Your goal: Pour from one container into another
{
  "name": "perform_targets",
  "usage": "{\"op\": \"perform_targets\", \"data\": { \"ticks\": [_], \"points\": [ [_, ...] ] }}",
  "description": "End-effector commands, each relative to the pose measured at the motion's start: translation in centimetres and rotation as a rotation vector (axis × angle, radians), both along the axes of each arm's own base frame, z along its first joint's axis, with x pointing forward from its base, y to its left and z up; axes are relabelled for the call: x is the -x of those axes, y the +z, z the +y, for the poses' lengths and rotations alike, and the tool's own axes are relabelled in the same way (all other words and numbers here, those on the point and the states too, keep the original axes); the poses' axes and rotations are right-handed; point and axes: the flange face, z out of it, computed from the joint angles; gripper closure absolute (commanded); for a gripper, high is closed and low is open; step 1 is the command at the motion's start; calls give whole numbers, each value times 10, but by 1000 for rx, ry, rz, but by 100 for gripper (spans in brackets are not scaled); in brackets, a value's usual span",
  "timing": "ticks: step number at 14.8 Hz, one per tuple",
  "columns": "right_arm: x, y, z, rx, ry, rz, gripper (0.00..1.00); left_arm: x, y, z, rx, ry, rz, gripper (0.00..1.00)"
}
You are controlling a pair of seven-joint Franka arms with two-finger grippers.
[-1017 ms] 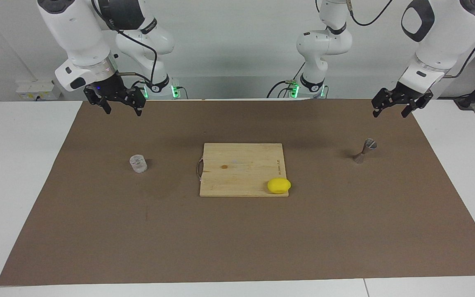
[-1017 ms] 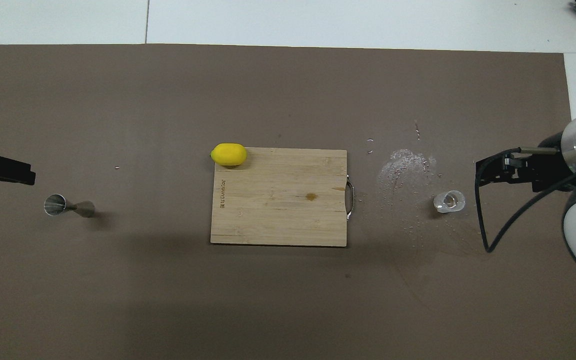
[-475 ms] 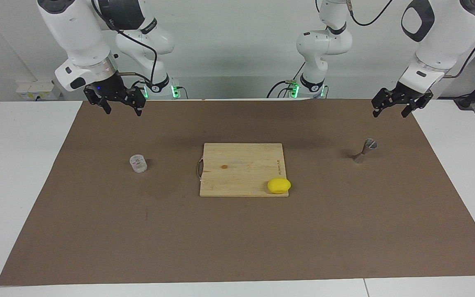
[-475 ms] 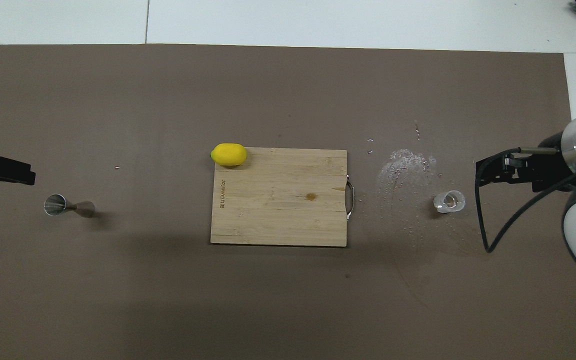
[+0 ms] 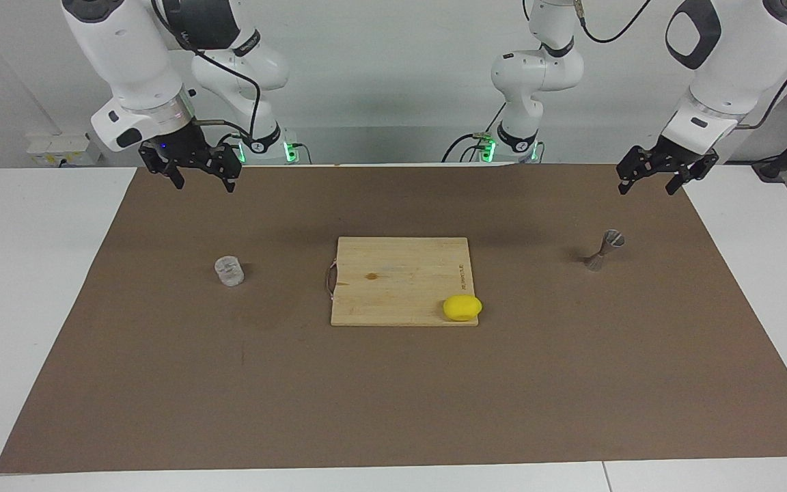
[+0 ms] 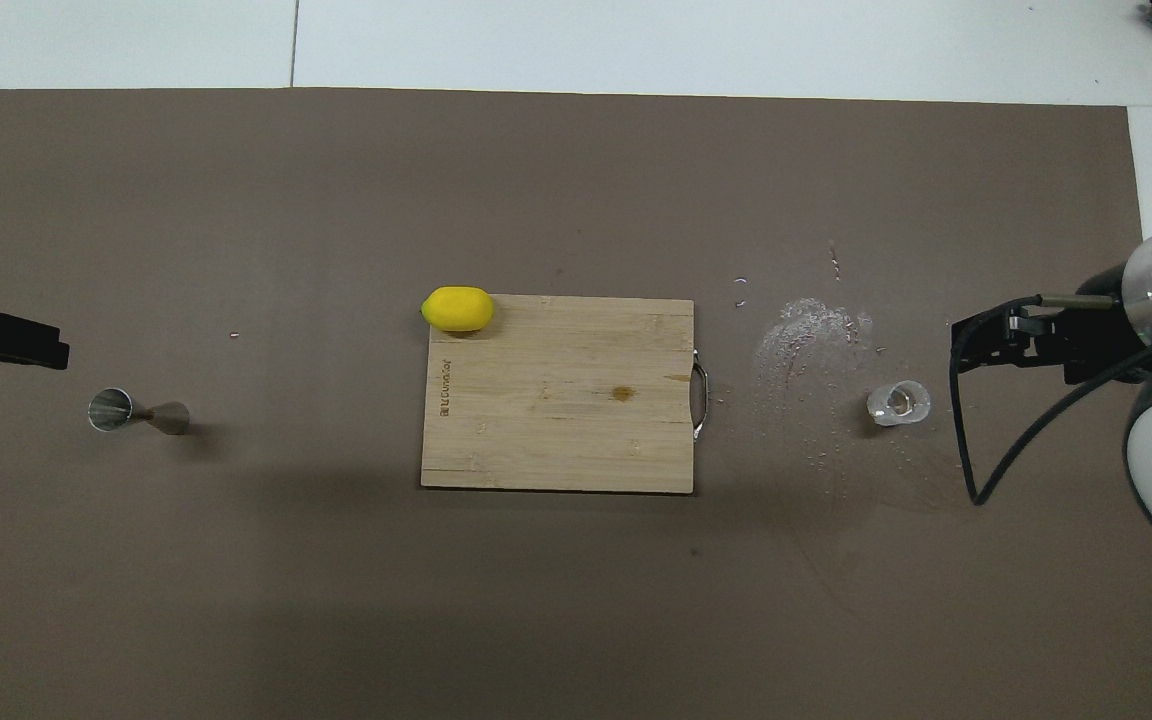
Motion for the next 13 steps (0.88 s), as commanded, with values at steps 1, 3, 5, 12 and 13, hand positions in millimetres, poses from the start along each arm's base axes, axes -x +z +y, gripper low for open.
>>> {"op": "perform_targets", "data": {
  "ticks": [1,3,5,12,13],
  "points": [
    [6,1,-4,1,8,-4,0,1,5,-3,-14,-19,-16,0],
    [6,1,-4,1,8,-4,0,1,6,-5,-14,-20,-18,0],
    [6,1,-4,0,8,-6,0,-3,9,-3,-15,-16,-50,0],
    [6,1,-4,0,8,-6,0,-1,8,-2,-14,-10,-44,0],
    [6,2,-4,0,8,-6,0,0,9,-5,-14,-13,-44,0]
  ]
}}
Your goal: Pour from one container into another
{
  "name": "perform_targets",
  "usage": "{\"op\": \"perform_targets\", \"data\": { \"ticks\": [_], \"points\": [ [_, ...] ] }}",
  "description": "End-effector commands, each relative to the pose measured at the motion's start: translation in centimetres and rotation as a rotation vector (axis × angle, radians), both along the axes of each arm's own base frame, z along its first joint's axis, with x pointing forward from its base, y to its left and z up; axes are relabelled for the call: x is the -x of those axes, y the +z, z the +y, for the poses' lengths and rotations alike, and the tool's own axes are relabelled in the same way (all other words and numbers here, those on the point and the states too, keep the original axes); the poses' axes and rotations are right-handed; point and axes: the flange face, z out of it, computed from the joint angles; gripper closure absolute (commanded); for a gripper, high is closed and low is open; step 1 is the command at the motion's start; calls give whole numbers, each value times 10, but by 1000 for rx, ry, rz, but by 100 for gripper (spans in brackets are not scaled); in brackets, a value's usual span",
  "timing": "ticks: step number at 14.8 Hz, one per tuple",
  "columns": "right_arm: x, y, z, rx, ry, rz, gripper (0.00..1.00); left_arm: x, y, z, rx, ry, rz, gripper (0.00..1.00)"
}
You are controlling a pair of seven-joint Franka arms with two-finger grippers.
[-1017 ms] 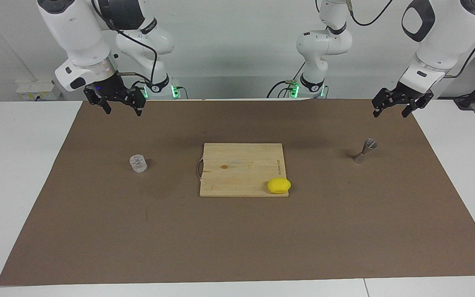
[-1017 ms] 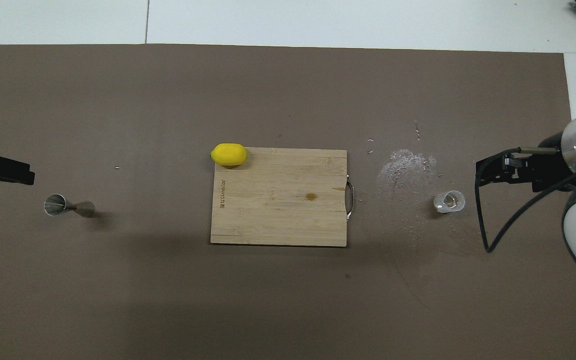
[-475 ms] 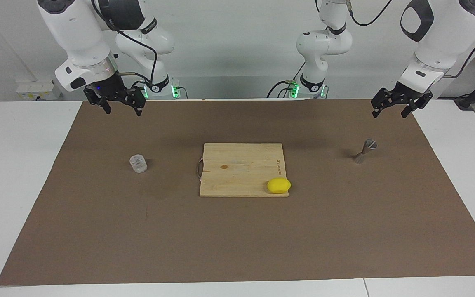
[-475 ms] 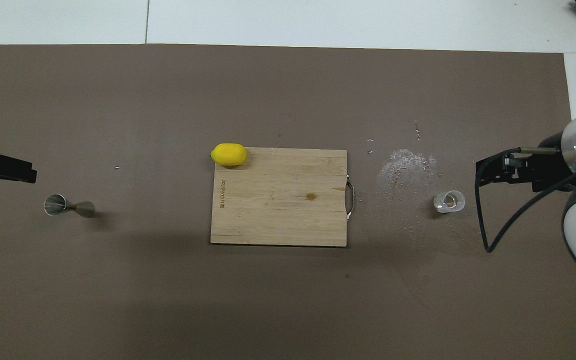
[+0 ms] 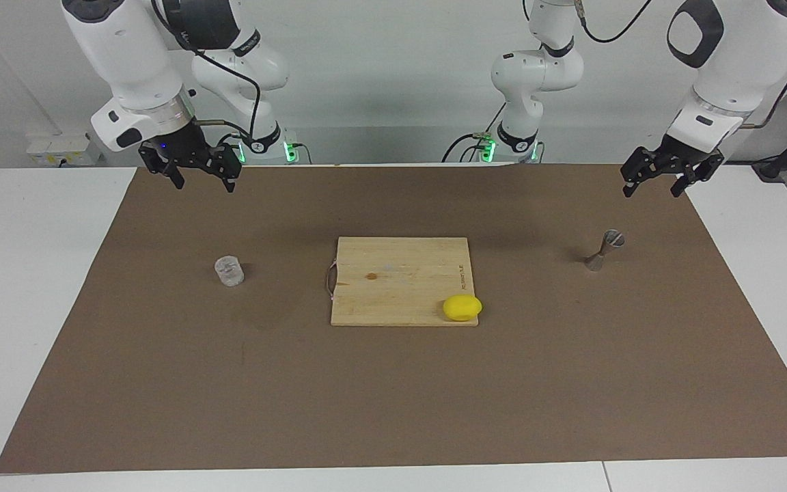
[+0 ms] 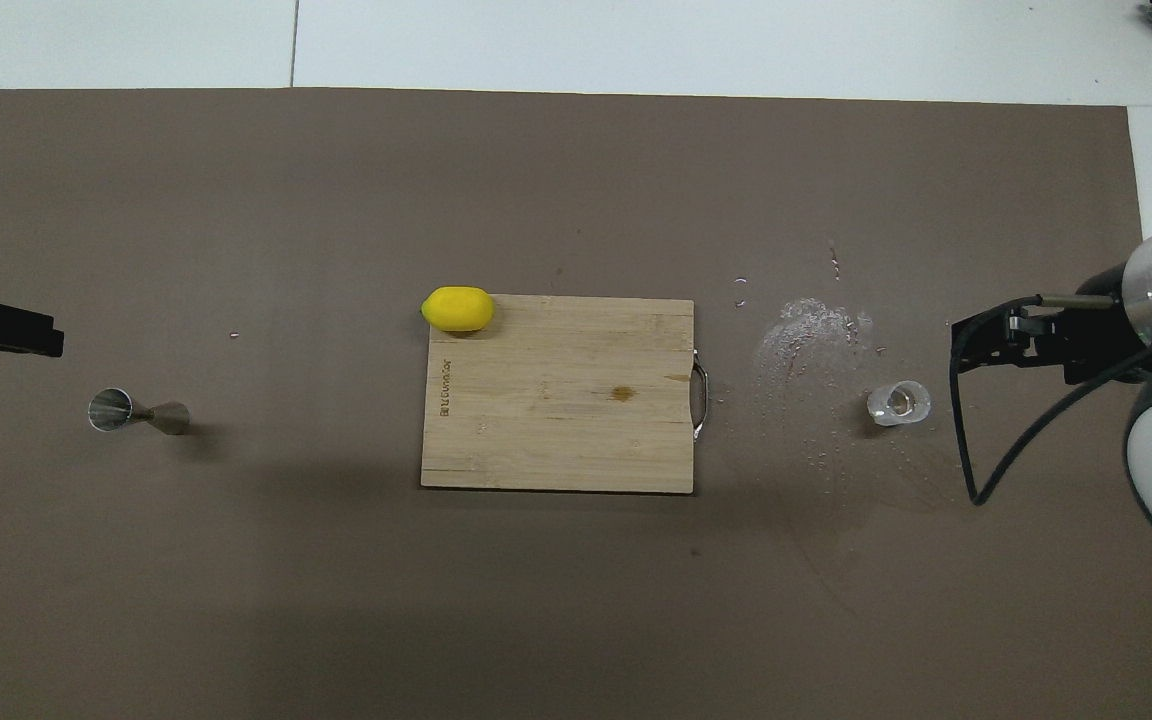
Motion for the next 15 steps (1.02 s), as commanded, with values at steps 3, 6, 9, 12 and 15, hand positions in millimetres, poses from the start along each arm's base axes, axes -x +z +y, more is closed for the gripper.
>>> {"op": "perform_targets", "data": {
  "ticks": [3,6,9,12,15],
  "points": [
    [6,1,-4,1,8,-4,0,3,5,-17,-14,-36,-7,0],
    [6,1,-4,1,8,-4,0,18,3,-25,-17,-53,99,0],
    [6,1,-4,1,8,-4,0,20,5,-25,-17,-67,98,0],
    [6,1,-4,1,8,-4,0,24,-4,17,156,-135,100,0],
    [6,1,-4,1,8,-4,0,17,-20,65,272,-284,60,0]
  ]
}}
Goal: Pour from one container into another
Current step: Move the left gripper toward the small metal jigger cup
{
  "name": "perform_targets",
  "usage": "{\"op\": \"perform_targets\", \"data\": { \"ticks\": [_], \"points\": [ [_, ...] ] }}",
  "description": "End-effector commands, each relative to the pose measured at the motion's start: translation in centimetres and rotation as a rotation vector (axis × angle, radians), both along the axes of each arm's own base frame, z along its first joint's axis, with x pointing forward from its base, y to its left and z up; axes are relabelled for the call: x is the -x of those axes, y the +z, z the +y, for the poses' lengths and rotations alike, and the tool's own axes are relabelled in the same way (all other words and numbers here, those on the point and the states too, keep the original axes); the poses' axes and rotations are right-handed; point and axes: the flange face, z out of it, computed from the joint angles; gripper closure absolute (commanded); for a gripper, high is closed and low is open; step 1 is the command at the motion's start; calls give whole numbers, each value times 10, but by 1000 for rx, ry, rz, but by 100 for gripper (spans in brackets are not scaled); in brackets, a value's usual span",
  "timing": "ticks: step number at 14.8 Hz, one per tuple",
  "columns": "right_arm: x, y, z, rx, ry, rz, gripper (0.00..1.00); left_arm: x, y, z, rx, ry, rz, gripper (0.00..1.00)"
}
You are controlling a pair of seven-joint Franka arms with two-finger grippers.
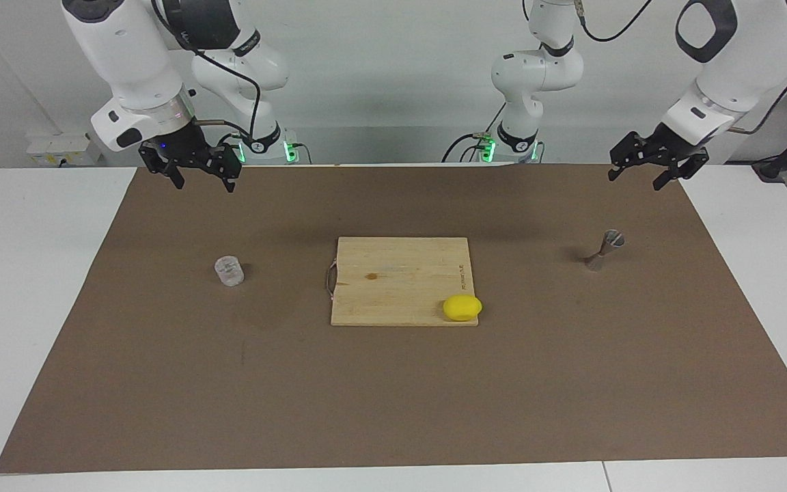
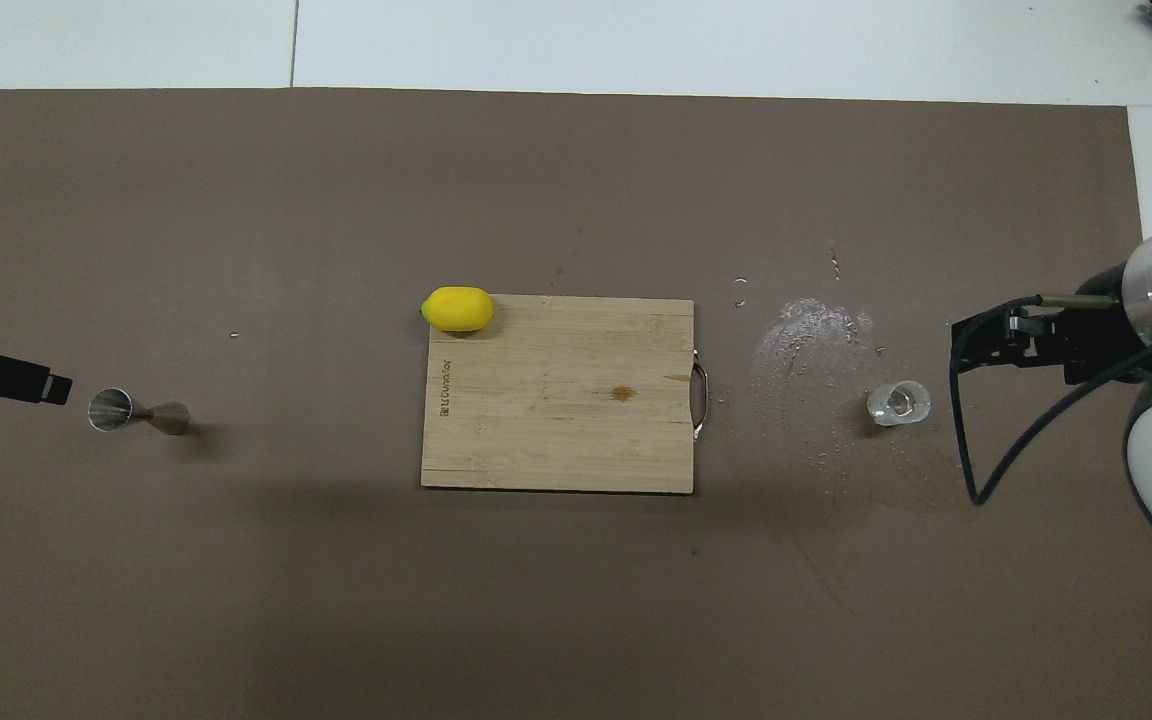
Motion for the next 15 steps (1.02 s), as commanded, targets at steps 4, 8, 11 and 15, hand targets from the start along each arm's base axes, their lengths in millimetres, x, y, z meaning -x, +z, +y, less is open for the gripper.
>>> {"op": "perform_targets", "data": {
  "ticks": [4,8,11,15],
  "points": [
    [6,1,-4,1,8,-4,0,-24,-66,74,280,-147,6,0],
    [6,1,-4,1,8,-4,0,-43,-121,132,435,-335,-65,0],
    [6,2,-4,0,9,-6,0,-62,-156,180,592,-429,-102,0],
    [6,1,-4,1,8,-4,0,-48,-186,214,697,-603,-289,0]
  ]
}}
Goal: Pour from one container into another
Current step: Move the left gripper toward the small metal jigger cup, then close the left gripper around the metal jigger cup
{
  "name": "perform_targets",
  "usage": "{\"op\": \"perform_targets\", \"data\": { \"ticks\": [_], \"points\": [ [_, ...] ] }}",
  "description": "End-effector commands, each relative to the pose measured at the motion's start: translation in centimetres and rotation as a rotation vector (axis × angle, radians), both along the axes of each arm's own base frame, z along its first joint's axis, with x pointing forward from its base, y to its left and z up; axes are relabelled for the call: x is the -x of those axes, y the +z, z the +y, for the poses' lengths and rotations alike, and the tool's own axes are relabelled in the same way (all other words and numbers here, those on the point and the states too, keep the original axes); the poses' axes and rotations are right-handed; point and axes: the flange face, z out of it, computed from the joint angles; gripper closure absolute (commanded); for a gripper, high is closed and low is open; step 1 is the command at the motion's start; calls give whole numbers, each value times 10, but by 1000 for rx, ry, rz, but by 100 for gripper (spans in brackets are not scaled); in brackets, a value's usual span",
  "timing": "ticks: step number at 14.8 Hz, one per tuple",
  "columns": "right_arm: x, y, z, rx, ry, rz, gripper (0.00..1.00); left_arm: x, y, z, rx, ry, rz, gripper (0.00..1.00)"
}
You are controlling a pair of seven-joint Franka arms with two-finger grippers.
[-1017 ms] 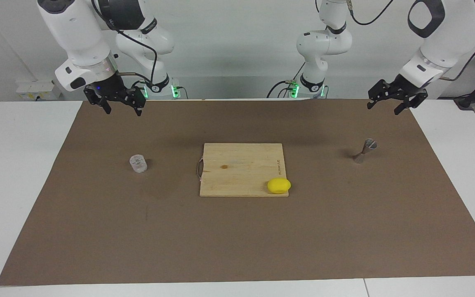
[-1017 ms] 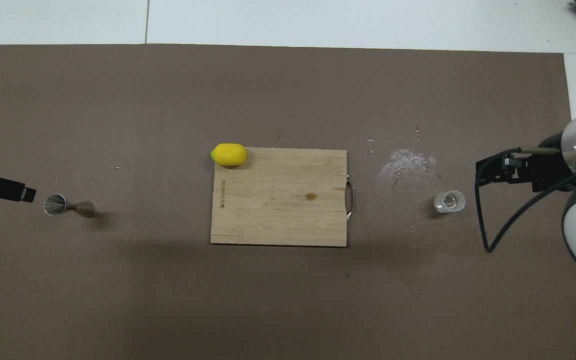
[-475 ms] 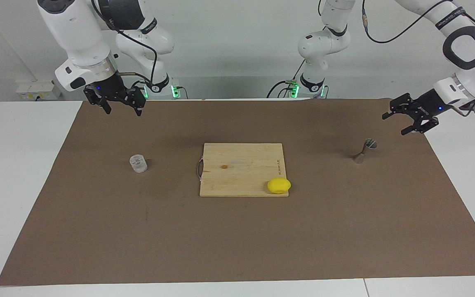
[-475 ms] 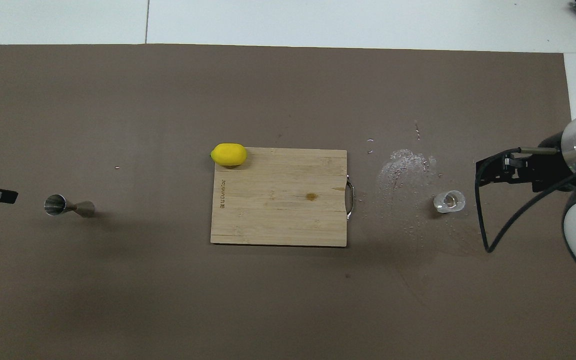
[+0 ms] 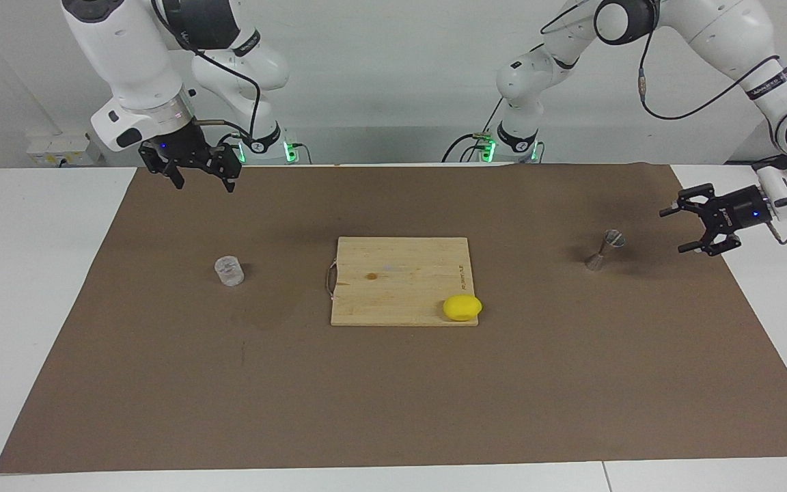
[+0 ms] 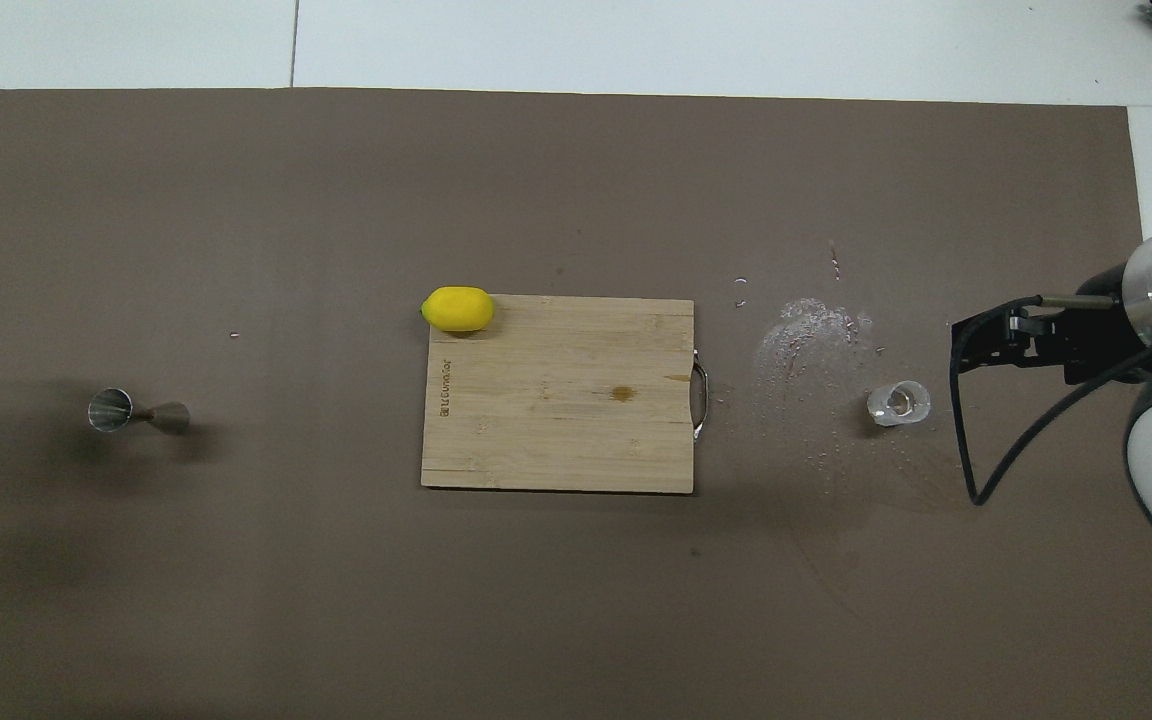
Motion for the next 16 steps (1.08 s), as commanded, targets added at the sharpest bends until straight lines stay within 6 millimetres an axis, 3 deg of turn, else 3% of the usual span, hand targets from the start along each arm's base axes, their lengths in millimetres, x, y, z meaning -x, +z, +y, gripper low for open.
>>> {"op": "perform_targets", "data": {
  "ticks": [1,7,11,14,16],
  "points": [
    [6,1,-4,1,8,-4,0,8,-16,5,125,-140,-164,0],
    [6,1,-4,1,8,-4,0,59,-94,-20,404,-276,-385,0],
    [6,1,-4,1,8,-4,0,72,-103,-43,521,-191,-487,0],
    [6,1,-4,1,8,-4,0,68,-99,-42,545,-145,-531,0],
    [6,1,-4,0,9,-4,0,61,-101,-36,505,-130,-649,0]
  ]
}}
